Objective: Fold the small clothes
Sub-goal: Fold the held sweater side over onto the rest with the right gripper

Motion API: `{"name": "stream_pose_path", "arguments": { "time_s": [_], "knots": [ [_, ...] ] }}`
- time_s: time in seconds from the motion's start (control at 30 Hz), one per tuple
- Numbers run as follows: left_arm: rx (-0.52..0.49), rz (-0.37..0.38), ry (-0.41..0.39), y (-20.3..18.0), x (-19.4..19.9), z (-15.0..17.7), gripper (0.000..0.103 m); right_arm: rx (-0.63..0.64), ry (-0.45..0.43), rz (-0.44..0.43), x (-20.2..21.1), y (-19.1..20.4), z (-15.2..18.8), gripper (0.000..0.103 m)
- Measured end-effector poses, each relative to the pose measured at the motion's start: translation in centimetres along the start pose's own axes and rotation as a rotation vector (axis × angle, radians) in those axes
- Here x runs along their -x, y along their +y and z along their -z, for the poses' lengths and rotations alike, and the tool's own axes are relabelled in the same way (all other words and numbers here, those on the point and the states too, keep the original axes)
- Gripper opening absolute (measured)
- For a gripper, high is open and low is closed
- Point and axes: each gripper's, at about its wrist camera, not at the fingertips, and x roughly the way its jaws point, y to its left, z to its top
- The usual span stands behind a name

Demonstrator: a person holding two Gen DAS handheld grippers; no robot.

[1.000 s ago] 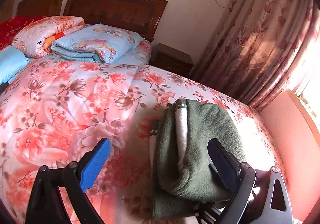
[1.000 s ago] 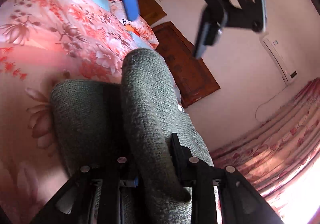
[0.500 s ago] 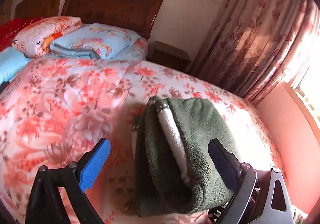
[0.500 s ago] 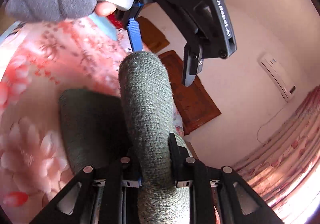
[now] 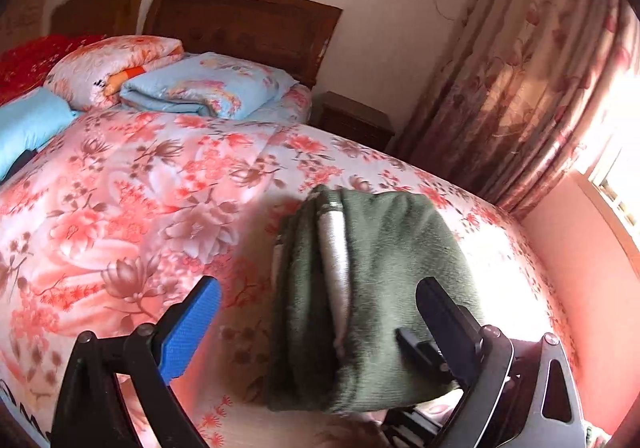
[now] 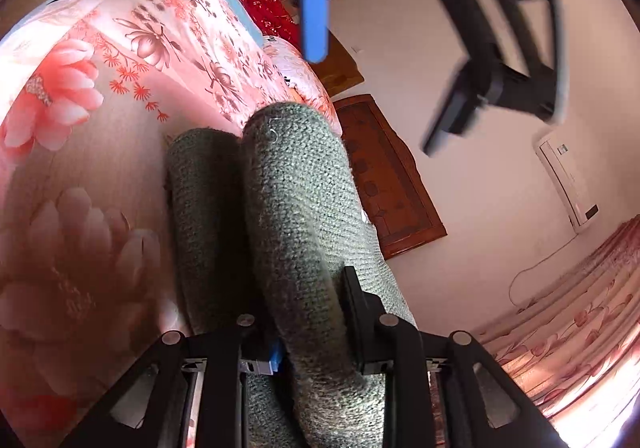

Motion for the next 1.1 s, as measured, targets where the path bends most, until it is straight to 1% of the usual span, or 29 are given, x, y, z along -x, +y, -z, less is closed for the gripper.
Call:
{"name": "stream_pose_path", "arguments": {
  "time_s": [0.07, 0.1, 0.17, 0.2, 0.23, 0.27, 0.33, 0.4, 0.5, 0.53, 0.57, 0.6, 0.63, 0.67, 0.7, 0.77, 0.87, 0.93, 0.97, 1.0, 1.07, 1.1],
  "knots": [
    [-0.037, 0.06, 0.038, -1.9, -0.7, -0.6, 0.103, 0.042, 0.004, 0.015, 0.7, 0.5, -0.2, 0.031],
    [-0.052, 0.09, 0.061, -2.8, -1.2, -0.9, 0.103, 0.048, -0.002, 0.004, 1.5, 0.5, -0.2, 0.032],
    [-0.083, 0.155, 0.08, -4.2, -1.7, -1.2, 0.103, 0.017, -0.036, -0.031, 4.1, 0.0, 0.6, 0.033],
    [-0.104, 0.176, 0.092, -4.9, -2.0, -1.3, 0.103, -0.024, -0.048, -0.058, 5.5, -0.5, 1.1, 0.033],
    [-0.133, 0.185, 0.107, -5.8, -2.3, -1.2, 0.103, -0.096, -0.045, -0.099, 6.9, -1.3, 1.9, 0.033],
    [-0.161, 0.194, 0.119, -6.4, -2.6, -1.0, 0.103, -0.198, -0.041, -0.147, 8.0, -2.7, 2.9, 0.031],
    [-0.209, 0.21, 0.146, -7.4, -3.6, -0.2, 0.103, -0.447, -0.037, -0.222, 9.3, -5.9, 5.5, 0.031],
    [-0.212, 0.174, 0.155, -7.2, -4.8, 0.8, 0.103, -0.627, -0.028, -0.257, 9.5, -8.6, 7.5, 0.031],
    [-0.157, 0.097, 0.157, -4.5, -6.7, 2.2, 0.103, -0.847, -0.034, -0.316, 8.2, -11.8, 9.4, 0.031],
    [-0.139, 0.068, 0.164, -3.3, -7.4, 2.7, 0.103, -0.892, -0.04, -0.331, 7.5, -12.3, 9.8, 0.031],
    [-0.104, 0.099, 0.174, -2.0, -8.0, 3.1, 0.103, -0.91, -0.028, -0.352, 6.4, -12.2, 10.1, 0.031],
    [-0.089, 0.138, 0.138, -1.1, -7.7, 3.3, 0.103, -0.901, 0.029, -0.39, 4.4, -11.5, 10.0, 0.031],
    [-0.1, 0.144, 0.133, -0.9, -7.6, 3.5, 0.103, -0.887, 0.09, -0.439, 2.7, -10.7, 10.2, 0.03],
    [-0.126, 0.124, 0.138, -1.3, -7.4, 3.5, 0.103, -0.894, 0.12, -0.478, 1.9, -10.4, 10.4, 0.03],
    [-0.152, 0.096, 0.134, -1.7, -7.1, 3.5, 0.103, -0.907, 0.101, -0.484, 2.1, -10.9, 10.4, 0.029],
    [-0.162, 0.014, 0.105, -2.3, -6.0, 3.0, 0.103, -0.946, 0.077, -0.518, 2.9, -12.4, 10.4, 0.029],
    [-0.184, 0.006, 0.002, -3.7, -3.1, 1.6, 0.103, -0.994, 0.026, -0.477, 3.8, -14.8, 10.4, 0.029],
    [-0.219, -0.063, -0.036, -5.0, -2.8, 0.5, 0.103, -1.011, 0.013, -0.457, 3.0, -15.4, 10.0, 0.029],
    [-0.23, -0.111, -0.032, -5.4, -3.4, 0.2, 0.103, -0.988, 0.029, -0.426, 2.3, -15.4, 9.4, 0.029],
    [-0.238, -0.163, -0.009, -5.5, -4.4, 0.1, 0.103, -0.961, 0.055, -0.416, 1.0, -15.0, 8.8, 0.029],
    [-0.258, -0.256, 0.039, -4.6, -6.6, 1.0, 0.103, -0.901, 0.138, -0.469, -1.1, -13.2, 8.2, 0.03],
    [-0.27, -0.296, 0.062, -3.8, -7.6, 1.9, 0.103, -0.852, 0.133, -0.444, -1.2, -12.3, 7.9, 0.031]
  ]
}}
